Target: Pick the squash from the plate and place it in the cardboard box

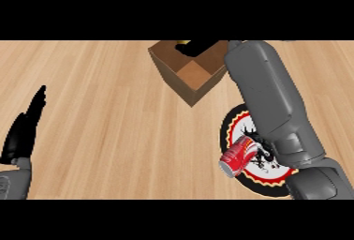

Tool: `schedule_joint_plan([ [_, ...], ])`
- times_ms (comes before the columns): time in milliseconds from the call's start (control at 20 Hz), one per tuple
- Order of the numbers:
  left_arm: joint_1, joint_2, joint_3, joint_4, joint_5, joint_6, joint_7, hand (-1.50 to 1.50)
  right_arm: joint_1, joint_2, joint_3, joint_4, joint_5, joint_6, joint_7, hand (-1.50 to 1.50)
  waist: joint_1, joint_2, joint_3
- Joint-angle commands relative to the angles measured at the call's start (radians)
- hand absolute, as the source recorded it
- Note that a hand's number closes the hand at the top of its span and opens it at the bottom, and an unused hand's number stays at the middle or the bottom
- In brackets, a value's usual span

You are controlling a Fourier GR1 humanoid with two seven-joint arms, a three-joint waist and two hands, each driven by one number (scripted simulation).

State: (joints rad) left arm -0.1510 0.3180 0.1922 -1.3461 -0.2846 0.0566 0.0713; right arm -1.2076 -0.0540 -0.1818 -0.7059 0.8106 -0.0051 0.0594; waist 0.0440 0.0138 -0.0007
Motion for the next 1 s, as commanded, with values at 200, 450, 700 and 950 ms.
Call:
schedule_joint_plan([
  [200,-0.016,-0.021,-0.029,-0.024,-0.019,0.004,0.017,0.00,-0.125,0.015,-0.034,0.322,0.042,-0.160,-0.048,1.50,0.030,0.015,0.000],
  [450,-0.048,-0.004,-0.017,-0.021,0.000,-0.021,0.035,0.00,-0.158,0.036,-0.087,0.415,0.020,-0.218,0.048,-1.50,0.034,0.017,0.000],
  [700,-0.027,-0.018,-0.028,-0.024,-0.017,-0.004,0.005,0.00,-0.151,0.045,-0.132,0.473,-0.018,-0.238,0.016,-1.50,0.047,0.020,0.001],
  [950,-0.044,0.008,-0.006,-0.011,0.002,-0.029,0.016,0.00,-0.151,0.053,-0.157,0.467,-0.046,-0.295,-0.091,-1.50,0.049,0.021,0.001],
])
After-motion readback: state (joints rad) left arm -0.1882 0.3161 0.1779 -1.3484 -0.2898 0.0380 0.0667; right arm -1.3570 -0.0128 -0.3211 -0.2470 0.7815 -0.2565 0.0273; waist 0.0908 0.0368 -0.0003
